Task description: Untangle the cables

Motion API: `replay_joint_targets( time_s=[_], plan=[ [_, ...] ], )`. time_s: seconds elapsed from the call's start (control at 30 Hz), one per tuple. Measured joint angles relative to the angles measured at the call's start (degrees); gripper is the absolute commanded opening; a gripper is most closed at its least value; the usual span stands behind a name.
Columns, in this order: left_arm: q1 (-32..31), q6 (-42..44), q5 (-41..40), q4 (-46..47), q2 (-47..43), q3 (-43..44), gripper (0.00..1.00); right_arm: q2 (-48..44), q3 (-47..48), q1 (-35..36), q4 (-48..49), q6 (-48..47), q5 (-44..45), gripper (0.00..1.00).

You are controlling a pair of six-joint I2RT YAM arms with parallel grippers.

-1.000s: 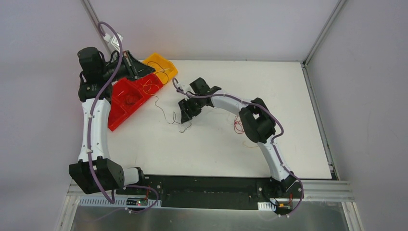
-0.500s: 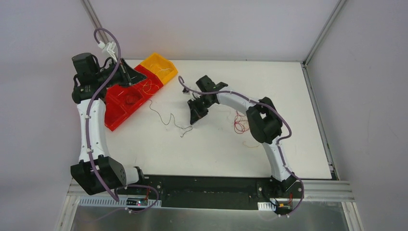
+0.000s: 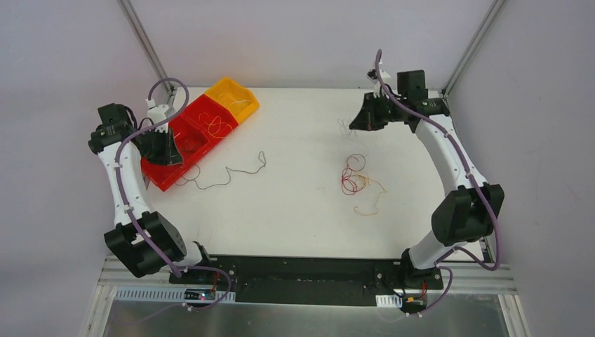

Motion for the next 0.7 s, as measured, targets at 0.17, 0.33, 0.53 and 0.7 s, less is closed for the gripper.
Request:
replay_joint_targets(
  time_s=[0.17, 0.33, 0.53, 0.7],
  plan=[
    [0.98, 7.69, -2.64, -4.33, 0.31, 0.04, 0.00, 0.07, -6.03, -3.80, -3.37, -1.68, 0.94, 0.00],
    [-8.41, 6.21, -0.79, -7.76, 1.62, 4.44, 0.00, 1.01, -8.48, -3.19, -4.72, -0.98, 0.70, 0.00],
    [-22.97, -2.54, -1.20, -2.27, 3.80, 5.51, 0.19, 1.07, -9.53, -1.27, -2.69, 0.74, 0.22, 0.00],
    [-27.39, -6.67, -8.37, 4.66, 11.56, 0.22, 0.85, 1.09, -11.47, -1.01, -2.36, 1.51, 0.24, 0.00]
  ],
)
